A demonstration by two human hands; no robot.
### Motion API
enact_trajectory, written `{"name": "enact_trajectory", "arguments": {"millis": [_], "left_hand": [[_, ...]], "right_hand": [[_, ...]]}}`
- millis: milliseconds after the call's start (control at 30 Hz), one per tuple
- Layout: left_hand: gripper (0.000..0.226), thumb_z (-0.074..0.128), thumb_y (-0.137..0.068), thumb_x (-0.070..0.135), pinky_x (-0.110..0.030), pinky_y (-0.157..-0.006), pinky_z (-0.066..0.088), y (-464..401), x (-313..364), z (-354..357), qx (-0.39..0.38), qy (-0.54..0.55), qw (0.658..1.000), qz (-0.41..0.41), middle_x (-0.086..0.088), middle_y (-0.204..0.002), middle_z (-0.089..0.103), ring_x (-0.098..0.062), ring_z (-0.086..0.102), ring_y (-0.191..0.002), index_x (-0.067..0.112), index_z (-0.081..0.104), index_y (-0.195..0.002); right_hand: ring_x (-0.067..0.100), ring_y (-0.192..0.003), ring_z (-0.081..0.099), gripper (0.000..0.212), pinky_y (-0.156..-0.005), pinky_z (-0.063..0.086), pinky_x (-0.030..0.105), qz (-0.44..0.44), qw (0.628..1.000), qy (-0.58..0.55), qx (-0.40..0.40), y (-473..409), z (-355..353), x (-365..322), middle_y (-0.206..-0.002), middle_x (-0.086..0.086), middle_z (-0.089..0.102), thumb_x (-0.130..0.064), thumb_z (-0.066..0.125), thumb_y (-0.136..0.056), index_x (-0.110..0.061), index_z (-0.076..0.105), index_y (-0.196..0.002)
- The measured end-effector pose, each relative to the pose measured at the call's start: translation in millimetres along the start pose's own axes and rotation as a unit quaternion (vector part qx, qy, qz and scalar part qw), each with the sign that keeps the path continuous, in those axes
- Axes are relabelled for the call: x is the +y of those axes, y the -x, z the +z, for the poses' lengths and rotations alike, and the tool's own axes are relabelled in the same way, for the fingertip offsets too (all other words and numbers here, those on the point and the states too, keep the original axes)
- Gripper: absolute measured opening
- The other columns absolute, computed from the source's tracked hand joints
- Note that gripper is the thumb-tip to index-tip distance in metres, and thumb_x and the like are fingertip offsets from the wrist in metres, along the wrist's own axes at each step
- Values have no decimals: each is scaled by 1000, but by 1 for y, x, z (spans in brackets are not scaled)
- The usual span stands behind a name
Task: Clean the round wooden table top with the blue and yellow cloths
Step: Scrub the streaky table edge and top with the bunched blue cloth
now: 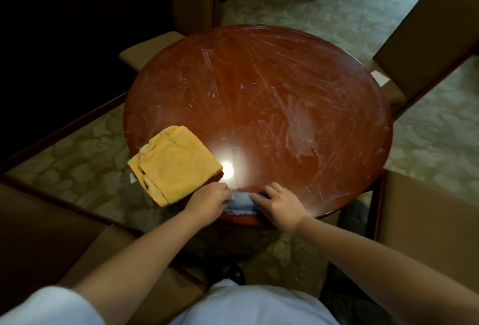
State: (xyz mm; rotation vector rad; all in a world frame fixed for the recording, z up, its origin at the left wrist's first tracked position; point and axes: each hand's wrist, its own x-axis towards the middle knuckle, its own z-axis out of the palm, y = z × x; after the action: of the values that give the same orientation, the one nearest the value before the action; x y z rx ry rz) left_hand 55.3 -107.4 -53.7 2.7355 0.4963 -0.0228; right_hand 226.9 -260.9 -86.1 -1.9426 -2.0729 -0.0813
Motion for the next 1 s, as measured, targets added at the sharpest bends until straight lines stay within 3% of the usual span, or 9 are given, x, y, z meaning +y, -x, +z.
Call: {"name": "enact_trajectory", "arguments": {"millis": [133,233,367,533,733,867,1000], "left_hand": [[18,64,-84,12,-31,-76,47,23,4,14,16,23,999,20,-5,-99,65,-24,60,-92,7,72,-100],[20,61,-87,12,-27,-75,40,0,1,10,30,22,999,-9,-8,-102,64,-25,59,-95,5,71,-103],[23,56,-90,14,-30,-82,44,-13,2,4,11,3,1000,-25,-6,-107,62,-23,57,-100,8,68,-109],[25,53,-91,16,-31,-84,43,0,11,10,-28,-25,999,11,-4,-109,61,-21,54,-102,11,69,-109],[24,57,-88,9,-33,-79,45,-42,-1,0,7,9,999,-40,-8,-107,62,-25,57,-99,8,69,-108],[15,60,-83,6,-33,-78,47,-22,1,10,-23,15,1000,1,-6,-97,64,-23,58,-94,7,71,-94],[19,60,-86,8,-30,-77,44,-24,1,12,-6,31,999,-11,-5,-100,63,-21,57,-95,10,71,-101]], "right_hand": [[24,-87,58,44,-67,50,32,-21,1000,-1,-6,25,0,-5,-100,6,63,-26,77,-78,-17,66,-120],[26,-86,59,43,-68,50,34,7,999,31,-7,0,-1,9,-98,6,64,-24,76,-77,-19,66,-119],[28,-84,57,40,-64,48,34,54,998,21,8,-5,-2,5,-94,6,62,-22,76,-75,-20,67,-115],[23,-82,55,36,-64,46,33,18,1000,17,1,25,0,2,-93,3,60,-31,55,-88,-20,65,-120],[28,-80,57,44,-62,47,32,74,994,75,20,-25,-8,23,-83,4,62,-22,86,-63,-20,73,-105],[23,-89,46,45,-69,44,31,71,997,36,19,17,0,-6,-89,3,60,-26,82,-70,-19,69,-113],[24,-86,46,40,-72,37,34,66,995,74,29,16,4,6,-86,5,58,-23,75,-74,-18,68,-113]]}}
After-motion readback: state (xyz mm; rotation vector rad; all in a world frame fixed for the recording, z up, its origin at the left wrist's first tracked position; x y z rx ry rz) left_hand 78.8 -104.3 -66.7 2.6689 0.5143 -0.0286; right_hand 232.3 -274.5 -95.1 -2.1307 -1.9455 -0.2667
